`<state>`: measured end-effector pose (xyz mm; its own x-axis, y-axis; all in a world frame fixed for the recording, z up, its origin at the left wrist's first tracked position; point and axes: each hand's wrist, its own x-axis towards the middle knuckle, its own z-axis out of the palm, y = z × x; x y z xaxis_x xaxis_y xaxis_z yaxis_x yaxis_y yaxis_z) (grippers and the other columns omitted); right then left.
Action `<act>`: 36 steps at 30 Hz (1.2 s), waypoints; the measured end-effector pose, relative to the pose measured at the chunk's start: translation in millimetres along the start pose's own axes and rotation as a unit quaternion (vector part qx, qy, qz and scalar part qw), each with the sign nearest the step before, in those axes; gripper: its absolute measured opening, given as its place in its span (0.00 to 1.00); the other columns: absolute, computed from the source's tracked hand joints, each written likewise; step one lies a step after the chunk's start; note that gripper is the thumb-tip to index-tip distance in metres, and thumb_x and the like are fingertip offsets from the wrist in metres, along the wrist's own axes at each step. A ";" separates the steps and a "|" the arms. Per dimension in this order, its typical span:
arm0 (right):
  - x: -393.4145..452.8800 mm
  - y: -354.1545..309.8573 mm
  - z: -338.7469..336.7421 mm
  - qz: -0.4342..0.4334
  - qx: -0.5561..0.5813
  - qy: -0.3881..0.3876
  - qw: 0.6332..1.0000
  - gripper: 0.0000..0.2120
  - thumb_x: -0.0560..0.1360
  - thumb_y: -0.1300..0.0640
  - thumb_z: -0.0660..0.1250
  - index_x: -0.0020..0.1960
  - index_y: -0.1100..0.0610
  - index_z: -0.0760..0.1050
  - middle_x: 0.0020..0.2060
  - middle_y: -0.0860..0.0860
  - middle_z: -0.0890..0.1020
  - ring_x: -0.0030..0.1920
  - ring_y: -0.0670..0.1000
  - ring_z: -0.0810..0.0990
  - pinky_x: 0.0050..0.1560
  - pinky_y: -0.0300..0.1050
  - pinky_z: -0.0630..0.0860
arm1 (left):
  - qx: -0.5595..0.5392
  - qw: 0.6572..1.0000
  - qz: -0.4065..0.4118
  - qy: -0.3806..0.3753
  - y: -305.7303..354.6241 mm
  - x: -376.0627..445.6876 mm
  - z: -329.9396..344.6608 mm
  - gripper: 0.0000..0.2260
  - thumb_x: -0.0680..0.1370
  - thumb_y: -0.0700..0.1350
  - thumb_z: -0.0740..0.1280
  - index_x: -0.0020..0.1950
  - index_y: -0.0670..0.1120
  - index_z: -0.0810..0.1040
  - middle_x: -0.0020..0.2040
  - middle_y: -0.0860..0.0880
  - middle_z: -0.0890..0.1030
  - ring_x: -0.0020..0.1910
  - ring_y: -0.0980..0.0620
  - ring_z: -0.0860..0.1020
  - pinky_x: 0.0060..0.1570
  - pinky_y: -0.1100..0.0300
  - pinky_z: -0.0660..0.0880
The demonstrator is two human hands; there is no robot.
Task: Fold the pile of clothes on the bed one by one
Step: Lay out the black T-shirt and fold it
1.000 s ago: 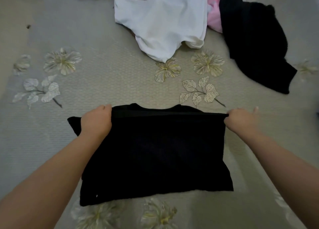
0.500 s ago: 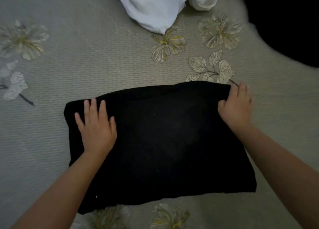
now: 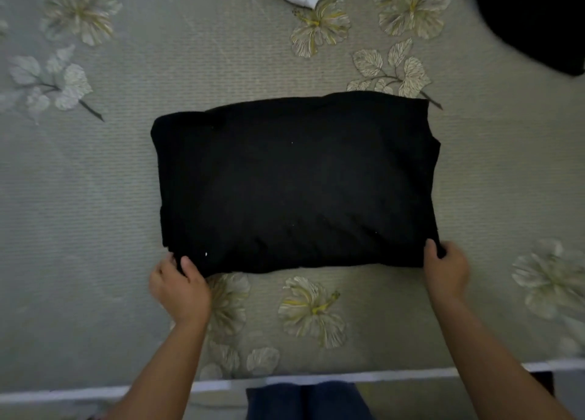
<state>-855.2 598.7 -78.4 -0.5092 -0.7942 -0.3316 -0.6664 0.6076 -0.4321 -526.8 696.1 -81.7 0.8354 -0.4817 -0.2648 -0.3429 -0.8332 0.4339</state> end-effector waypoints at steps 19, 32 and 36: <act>-1.1 0.0 -32.1 -0.050 -0.272 0.009 0.961 0.14 0.78 0.57 0.57 0.54 0.67 0.74 0.51 0.66 0.77 0.59 0.64 0.69 0.59 0.56 0.62 | 0.117 0.990 -0.007 -0.084 -36.5 23.1 -48.2 0.14 0.81 0.43 0.53 0.51 0.34 0.73 0.48 0.33 0.76 0.55 0.36 0.70 0.52 0.49 0.65; -16.3 -7.3 -16.9 -0.050 -0.158 -0.021 0.986 0.15 0.75 0.60 0.59 0.56 0.69 0.71 0.55 0.66 0.75 0.58 0.64 0.70 0.57 0.57 0.67 | 0.209 0.941 0.252 -0.086 19.5 -9.2 -20.2 0.18 0.75 0.35 0.60 0.66 0.37 0.69 0.67 0.37 0.67 0.67 0.39 0.63 0.63 0.47 0.62; -2.3 -6.5 -12.3 -0.016 -0.163 -0.069 0.984 0.20 0.77 0.50 0.58 0.57 0.66 0.72 0.56 0.64 0.76 0.59 0.63 0.71 0.58 0.55 0.67 | 0.236 0.877 0.390 -0.154 74.7 -28.8 13.0 0.18 0.76 0.37 0.60 0.66 0.38 0.69 0.67 0.40 0.69 0.67 0.42 0.64 0.61 0.51 0.64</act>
<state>-856.4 596.6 -64.5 -0.4218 -0.7912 -0.4428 -0.8315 0.5323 -0.1590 -582.0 644.3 -52.8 0.1373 -0.9451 -0.2965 -0.9584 -0.2024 0.2013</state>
